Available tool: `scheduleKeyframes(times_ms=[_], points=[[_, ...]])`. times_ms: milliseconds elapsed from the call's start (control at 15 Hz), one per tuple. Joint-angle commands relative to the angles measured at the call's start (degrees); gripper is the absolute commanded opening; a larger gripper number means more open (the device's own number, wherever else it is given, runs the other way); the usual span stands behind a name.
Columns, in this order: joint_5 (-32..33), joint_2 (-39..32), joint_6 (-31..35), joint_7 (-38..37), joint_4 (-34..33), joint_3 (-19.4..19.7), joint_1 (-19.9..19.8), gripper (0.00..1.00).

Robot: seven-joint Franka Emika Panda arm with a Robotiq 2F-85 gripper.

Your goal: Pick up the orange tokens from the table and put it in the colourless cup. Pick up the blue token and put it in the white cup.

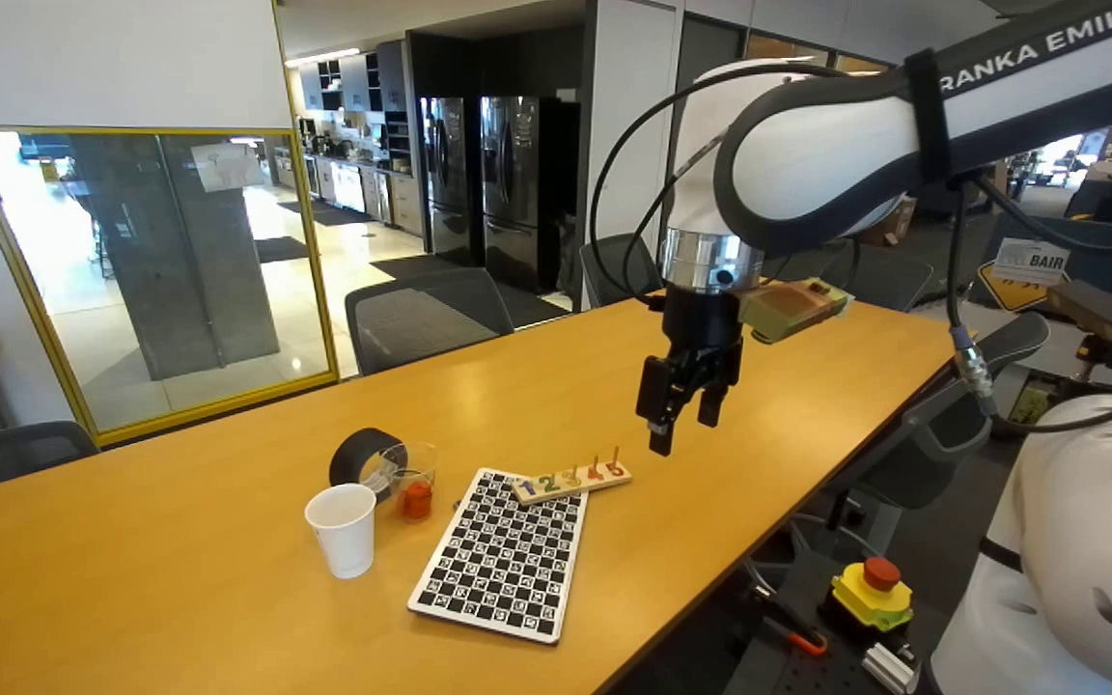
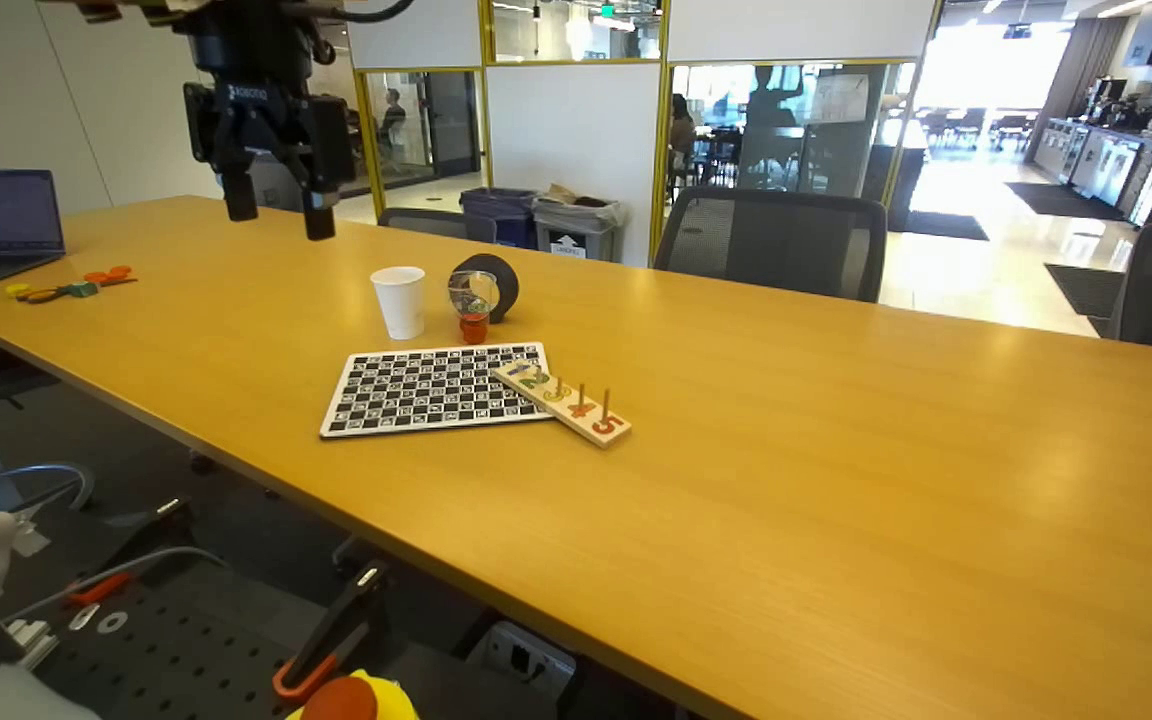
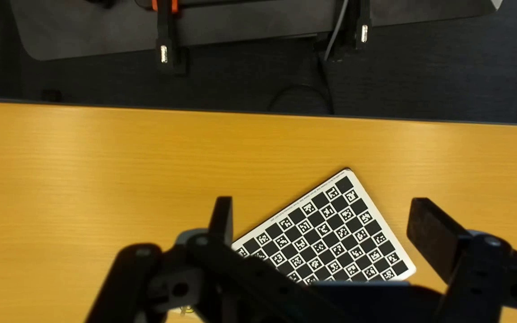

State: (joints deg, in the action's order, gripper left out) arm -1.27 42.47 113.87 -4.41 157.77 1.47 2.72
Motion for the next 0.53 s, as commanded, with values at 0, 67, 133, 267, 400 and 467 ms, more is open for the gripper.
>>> scheduleKeyframes(times_ms=[0, 67, 133, 267, 400, 467], points=[[0.65, 2.72, -2.67, 0.23, -0.09, -1.17, -2.07, 1.00], [0.81, 2.73, -2.91, 0.27, -0.09, -1.22, -2.33, 1.00], [0.95, 2.72, -3.09, 0.25, -0.08, -1.27, -2.58, 1.00], [1.31, 2.76, -4.22, -1.28, -0.08, -1.92, -3.44, 1.00], [0.38, 1.38, -3.11, -0.11, -0.07, -1.36, -3.02, 1.00], [0.54, 1.38, -3.39, -0.38, -0.06, -1.56, -3.30, 1.00]])
